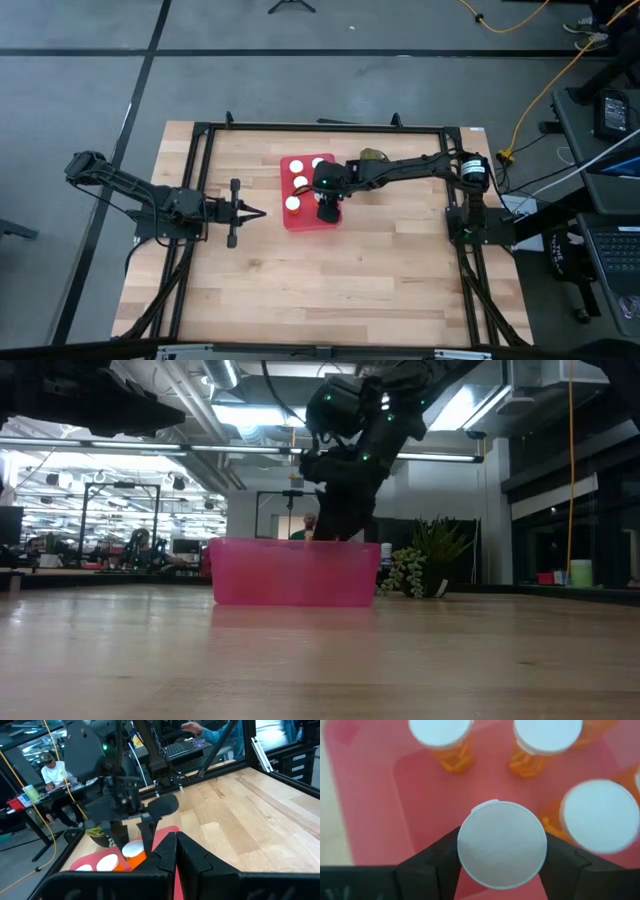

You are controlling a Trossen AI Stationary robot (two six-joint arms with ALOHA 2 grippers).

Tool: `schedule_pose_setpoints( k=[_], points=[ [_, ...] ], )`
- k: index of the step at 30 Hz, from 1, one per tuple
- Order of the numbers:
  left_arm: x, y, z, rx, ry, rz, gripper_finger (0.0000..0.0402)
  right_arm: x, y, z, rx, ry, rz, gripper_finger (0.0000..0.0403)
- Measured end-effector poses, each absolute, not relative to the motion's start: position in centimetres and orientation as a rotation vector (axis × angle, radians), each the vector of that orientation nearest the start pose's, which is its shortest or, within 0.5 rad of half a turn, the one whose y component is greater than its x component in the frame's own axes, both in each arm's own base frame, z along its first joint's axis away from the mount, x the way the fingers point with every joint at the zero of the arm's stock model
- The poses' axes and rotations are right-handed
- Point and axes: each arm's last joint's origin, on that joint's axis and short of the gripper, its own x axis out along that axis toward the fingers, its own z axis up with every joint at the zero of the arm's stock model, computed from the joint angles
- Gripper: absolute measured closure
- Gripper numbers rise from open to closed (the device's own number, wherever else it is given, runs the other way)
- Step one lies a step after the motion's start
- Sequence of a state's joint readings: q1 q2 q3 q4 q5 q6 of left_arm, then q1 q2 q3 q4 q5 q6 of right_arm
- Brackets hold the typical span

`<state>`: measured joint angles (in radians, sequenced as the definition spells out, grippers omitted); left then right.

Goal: Pick and place pill bottles into a basket
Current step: Put the orange pill bottle into the red bin

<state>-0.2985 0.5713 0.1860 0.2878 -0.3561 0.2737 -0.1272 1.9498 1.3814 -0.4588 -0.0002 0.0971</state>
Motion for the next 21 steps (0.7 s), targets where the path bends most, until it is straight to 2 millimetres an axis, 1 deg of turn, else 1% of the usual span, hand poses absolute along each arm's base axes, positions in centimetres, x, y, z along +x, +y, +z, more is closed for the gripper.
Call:
schedule_pose_setpoints(
  k=[3, 21],
  points=[
    [13.86, -3.21, 20.05, 0.306, 0.1, 0.045, 0.0398, 40.41, -5.17, 18.08, 0.155, 1.038, -0.166, 0.0185],
    [13.86, -3.16, 19.98, 0.31, 0.109, 0.06, 0.0398, 40.4, -5.15, 18.0, 0.151, 1.039, -0.163, 0.0185]
  ],
)
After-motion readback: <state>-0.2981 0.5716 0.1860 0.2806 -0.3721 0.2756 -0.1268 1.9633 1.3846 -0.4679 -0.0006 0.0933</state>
